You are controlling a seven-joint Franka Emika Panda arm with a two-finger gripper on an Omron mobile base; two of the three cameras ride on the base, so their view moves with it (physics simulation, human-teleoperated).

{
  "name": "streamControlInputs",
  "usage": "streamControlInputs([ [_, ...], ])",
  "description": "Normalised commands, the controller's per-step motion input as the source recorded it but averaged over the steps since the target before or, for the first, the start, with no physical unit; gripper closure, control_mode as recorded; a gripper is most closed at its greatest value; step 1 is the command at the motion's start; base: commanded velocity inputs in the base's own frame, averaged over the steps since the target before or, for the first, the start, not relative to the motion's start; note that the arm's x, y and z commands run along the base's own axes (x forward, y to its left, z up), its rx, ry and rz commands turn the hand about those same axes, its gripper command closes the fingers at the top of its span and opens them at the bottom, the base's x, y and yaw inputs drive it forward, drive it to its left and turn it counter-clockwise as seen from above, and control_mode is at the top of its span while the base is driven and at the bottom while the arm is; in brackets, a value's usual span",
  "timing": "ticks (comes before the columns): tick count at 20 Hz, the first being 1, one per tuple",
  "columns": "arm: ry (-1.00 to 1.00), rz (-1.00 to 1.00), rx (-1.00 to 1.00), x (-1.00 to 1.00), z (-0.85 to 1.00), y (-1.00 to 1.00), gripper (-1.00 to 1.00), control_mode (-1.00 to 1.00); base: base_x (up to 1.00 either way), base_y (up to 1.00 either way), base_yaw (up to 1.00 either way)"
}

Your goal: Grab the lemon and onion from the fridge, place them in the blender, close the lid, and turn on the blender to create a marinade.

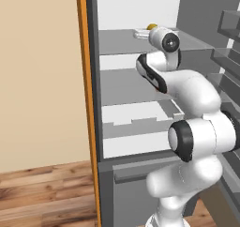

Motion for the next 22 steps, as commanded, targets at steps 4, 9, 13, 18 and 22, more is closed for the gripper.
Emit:
streamControlInputs([
  [4,-0.35,0.0,0.02,-1.0,0.56,-0.12,1.0,-1.0,0.0,0.0,0.0],
  [9,-0.16,0.0,0.01,-1.0,0.67,-0.07,1.0,-1.0,0.0,0.0,0.0],
  [13,0.02,0.0,0.0,-1.0,0.41,-0.06,1.0,-1.0,0.0,0.0,0.0],
  [18,0.12,0.0,0.0,-1.0,0.02,-0.13,1.0,-1.0,0.0,0.0,0.0],
  [22,0.27,0.0,0.0,-1.0,0.0,-0.1,1.0,-1.0,0.0,0.0,0.0],
])
